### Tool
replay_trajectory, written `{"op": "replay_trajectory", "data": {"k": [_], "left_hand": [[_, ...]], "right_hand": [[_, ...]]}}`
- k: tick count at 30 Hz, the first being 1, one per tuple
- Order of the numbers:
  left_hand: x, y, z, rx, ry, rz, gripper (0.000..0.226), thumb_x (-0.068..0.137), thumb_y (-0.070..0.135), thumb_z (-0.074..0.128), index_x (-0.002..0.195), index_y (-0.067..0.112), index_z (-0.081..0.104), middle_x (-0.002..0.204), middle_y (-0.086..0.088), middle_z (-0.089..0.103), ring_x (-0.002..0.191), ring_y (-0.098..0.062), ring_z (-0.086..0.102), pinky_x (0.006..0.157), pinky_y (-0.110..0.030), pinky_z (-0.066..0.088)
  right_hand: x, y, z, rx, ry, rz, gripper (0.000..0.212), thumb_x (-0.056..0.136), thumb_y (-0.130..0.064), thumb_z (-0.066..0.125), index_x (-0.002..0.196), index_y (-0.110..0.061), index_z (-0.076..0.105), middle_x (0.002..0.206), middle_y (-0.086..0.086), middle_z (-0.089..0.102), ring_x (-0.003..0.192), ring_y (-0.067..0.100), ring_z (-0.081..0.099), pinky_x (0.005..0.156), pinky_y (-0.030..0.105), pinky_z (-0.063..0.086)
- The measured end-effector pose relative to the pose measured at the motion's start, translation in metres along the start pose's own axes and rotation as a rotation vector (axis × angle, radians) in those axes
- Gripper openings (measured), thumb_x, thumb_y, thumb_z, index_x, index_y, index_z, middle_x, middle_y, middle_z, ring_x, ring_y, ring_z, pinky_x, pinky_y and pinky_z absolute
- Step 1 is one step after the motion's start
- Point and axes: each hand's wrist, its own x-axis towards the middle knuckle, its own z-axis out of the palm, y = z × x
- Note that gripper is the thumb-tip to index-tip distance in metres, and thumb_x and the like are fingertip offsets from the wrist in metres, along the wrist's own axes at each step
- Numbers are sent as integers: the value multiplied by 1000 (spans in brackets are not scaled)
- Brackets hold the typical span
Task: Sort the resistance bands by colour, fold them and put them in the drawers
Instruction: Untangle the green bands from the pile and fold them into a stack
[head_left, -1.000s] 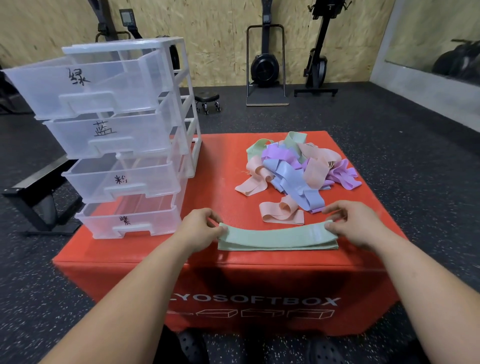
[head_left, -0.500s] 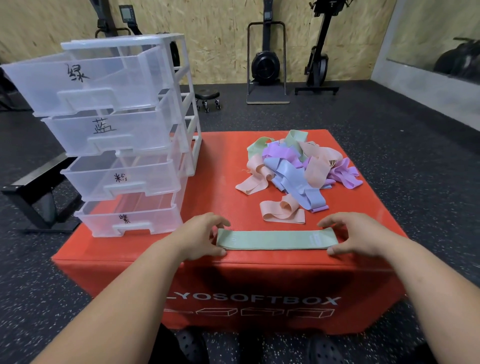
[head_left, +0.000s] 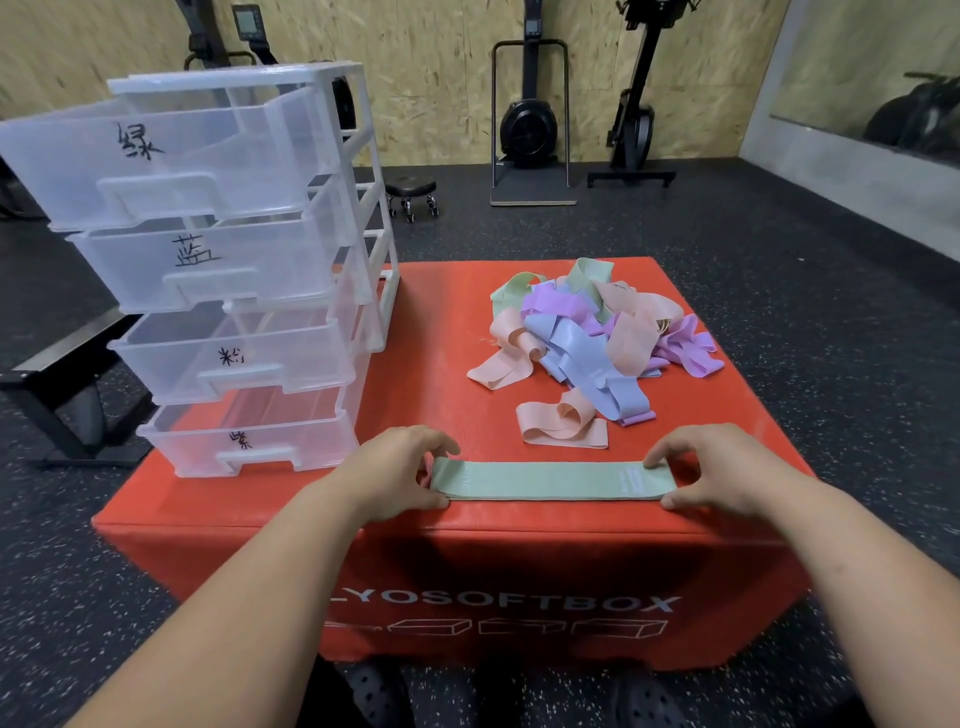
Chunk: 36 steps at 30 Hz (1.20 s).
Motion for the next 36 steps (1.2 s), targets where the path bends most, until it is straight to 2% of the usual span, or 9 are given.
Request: {"op": "replay_trajectory", "data": {"k": [3,6,9,14,17,20,23,30,36], "left_hand": [[2,-1,1,9,-4,14,67,74,46,89,135,40,64,119,21,63,101,-5,57,87,-28,53],[6,-2,6,-15,11,20,71,71,65,84,135,43,62,115,22,61,106,-6,56,95,-33,53],[17,3,11,-85,84,8,66,78,75,73,133,42,63,115,19,61,112,-8,56,99,-36,52],[51,19,20,-48,206,-19,55,91,64,68,137,35,63,130,8,62,124,-19,52,106,-39,46],[73,26,26,-18,244,-56,54,95,58,67,142,32,59,136,5,59,128,-23,50,107,-39,46],[93,27,31,-3,246,-75,59,95,54,66,148,31,53,142,3,54,128,-25,49,106,-41,47],[113,24,35,7,243,-94,64,95,53,66,152,31,47,147,1,48,132,-27,48,107,-43,47],[153,18,39,-79,282,-124,74,95,52,64,160,29,36,165,-5,31,150,-29,30,121,-44,36],[174,16,46,-113,310,-84,75,95,52,64,160,29,36,167,-4,28,152,-26,26,125,-40,29]], "right_hand": [[1,1,1,-3,-10,0,48,64,-35,97,103,-46,71,112,-22,69,104,1,61,86,16,42],[4,1,1,47,-24,-21,53,61,-43,97,108,-44,72,114,-24,66,108,0,62,97,23,49],[14,-1,0,102,80,-57,46,69,-48,93,109,-44,70,114,-25,64,108,2,64,97,28,51],[45,-19,6,154,276,-90,36,83,-43,84,116,-36,72,117,-19,65,108,6,64,98,33,51],[69,-32,14,128,317,-107,38,86,-52,75,121,-38,69,126,-17,64,114,10,62,98,35,50],[94,-45,21,93,337,-125,45,88,-59,67,127,-36,68,132,-13,59,125,13,54,104,36,46],[120,-55,25,24,338,-96,49,90,-53,71,136,-37,63,145,-9,51,136,17,43,108,36,41],[184,-57,12,44,497,26,53,96,-60,52,142,-35,59,154,-2,45,139,28,38,113,49,39],[264,-40,-35,-145,405,149,57,102,-58,43,150,-26,47,166,2,29,151,33,21,116,55,34]]}}
